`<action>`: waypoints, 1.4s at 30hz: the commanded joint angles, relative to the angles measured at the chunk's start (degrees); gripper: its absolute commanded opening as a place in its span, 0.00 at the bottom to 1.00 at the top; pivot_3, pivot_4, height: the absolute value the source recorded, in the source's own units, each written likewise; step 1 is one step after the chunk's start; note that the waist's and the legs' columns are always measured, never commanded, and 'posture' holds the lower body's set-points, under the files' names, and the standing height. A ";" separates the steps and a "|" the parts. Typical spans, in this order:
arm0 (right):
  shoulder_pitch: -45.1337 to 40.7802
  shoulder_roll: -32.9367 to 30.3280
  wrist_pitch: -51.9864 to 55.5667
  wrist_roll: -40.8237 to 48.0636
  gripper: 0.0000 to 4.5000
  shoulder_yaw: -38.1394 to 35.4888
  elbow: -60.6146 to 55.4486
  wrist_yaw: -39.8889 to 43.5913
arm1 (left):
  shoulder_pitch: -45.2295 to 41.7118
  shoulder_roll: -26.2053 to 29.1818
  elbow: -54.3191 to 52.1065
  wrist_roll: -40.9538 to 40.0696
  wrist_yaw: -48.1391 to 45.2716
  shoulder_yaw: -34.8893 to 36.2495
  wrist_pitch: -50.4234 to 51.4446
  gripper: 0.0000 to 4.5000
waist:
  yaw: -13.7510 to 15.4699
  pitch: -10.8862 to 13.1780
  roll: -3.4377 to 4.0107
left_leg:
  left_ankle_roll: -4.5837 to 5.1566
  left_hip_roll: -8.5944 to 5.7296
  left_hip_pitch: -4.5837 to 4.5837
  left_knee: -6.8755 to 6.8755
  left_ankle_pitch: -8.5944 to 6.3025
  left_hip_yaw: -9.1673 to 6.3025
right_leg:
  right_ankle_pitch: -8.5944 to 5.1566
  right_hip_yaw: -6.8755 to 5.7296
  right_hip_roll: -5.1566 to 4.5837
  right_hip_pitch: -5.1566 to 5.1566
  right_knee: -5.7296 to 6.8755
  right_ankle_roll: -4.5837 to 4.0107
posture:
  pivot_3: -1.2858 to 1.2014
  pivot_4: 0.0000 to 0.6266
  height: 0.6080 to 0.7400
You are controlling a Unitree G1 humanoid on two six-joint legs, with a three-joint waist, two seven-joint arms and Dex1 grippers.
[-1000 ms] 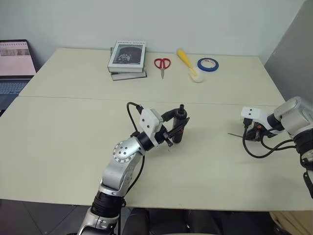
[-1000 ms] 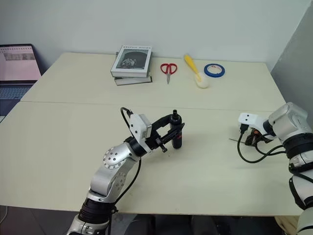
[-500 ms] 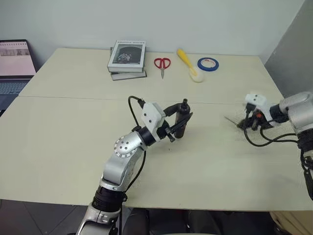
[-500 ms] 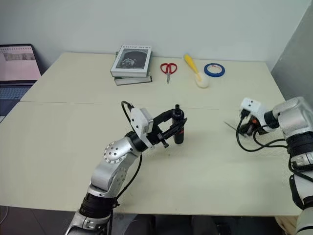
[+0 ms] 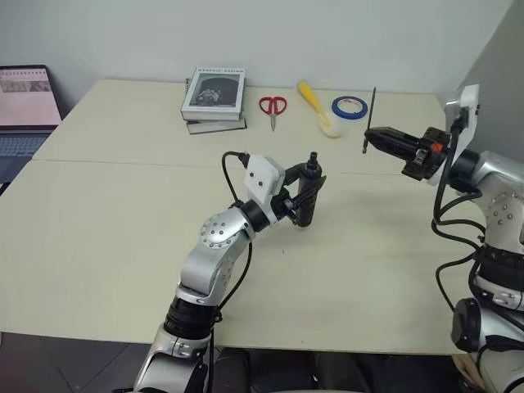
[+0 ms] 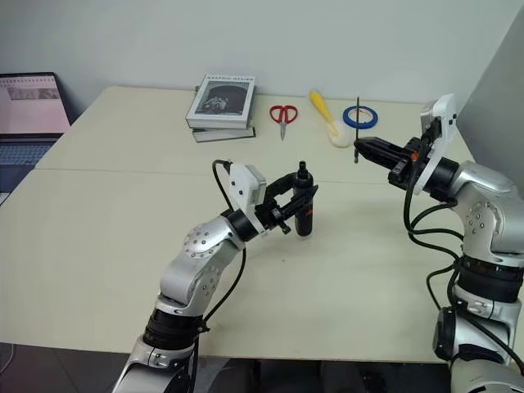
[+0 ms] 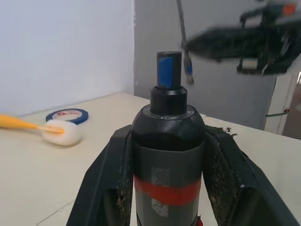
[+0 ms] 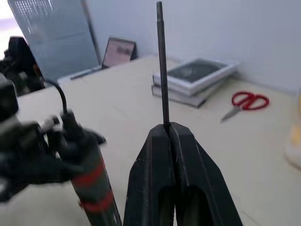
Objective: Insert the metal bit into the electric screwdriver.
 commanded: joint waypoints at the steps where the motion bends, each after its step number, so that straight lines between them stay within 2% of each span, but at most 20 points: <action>1: 0.62 2.73 0.75 5.02 0.00 -2.56 -7.14 -6.96 | -1.41 -1.20 0.88 2.11 0.81 -0.72 -4.12 0.37 | 0.03 0.00 0.00 | 0.00 0.00 0.00 0.01 0.00 0.00 | 0.00 0.00 0.00 0.00 0.01 0.00 | 0.52 0.24 1.00; 6: 2.25 4.78 2.03 10.81 0.00 -2.26 -11.27 -11.65 | -0.46 -2.35 2.81 3.43 0.65 -2.11 -5.84 0.37 | 0.04 0.00 0.01 | 0.00 0.00 -0.01 -0.02 0.00 0.00 | 0.00 0.00 0.01 -0.01 0.00 0.00 | 0.52 0.24 1.00; 12: 3.85 3.40 0.97 13.97 0.00 -0.28 -11.86 -13.11 | 0.68 -2.96 3.61 2.13 -0.29 -2.07 -4.21 0.37 | 0.02 -0.01 0.02 | 0.01 0.00 -0.01 -0.04 0.00 0.00 | -0.01 0.00 0.01 -0.01 0.00 -0.02 | 0.52 0.24 1.00; 22: 3.38 4.89 -3.77 13.24 0.00 4.81 -14.74 -19.62 | -0.04 -2.00 2.29 4.94 0.63 -2.78 -4.59 0.37 | 0.00 -0.01 0.02 | 0.01 0.00 0.00 -0.04 0.00 0.00 | -0.09 0.00 0.01 -0.01 -0.01 0.12 | 0.52 0.24 1.00; 29: 6.51 6.82 -6.01 13.67 0.00 8.42 -18.44 -23.34 | 0.20 -2.07 2.50 5.46 1.36 -2.68 -4.77 0.37 | 0.03 -0.01 0.02 | 0.01 0.00 0.00 -0.03 0.00 -0.01 | -0.13 0.00 0.01 0.00 -0.02 0.17 | 0.52 0.24 1.00; 42: 10.87 8.45 -9.27 14.49 0.00 10.83 -20.00 -26.59 | 0.27 -2.21 2.49 5.53 1.66 -2.81 -4.97 0.37 | -0.01 -0.01 0.02 | 0.01 0.01 0.01 -0.04 0.00 -0.01 | -0.17 0.01 0.02 0.00 -0.02 0.25 | 0.52 0.24 1.00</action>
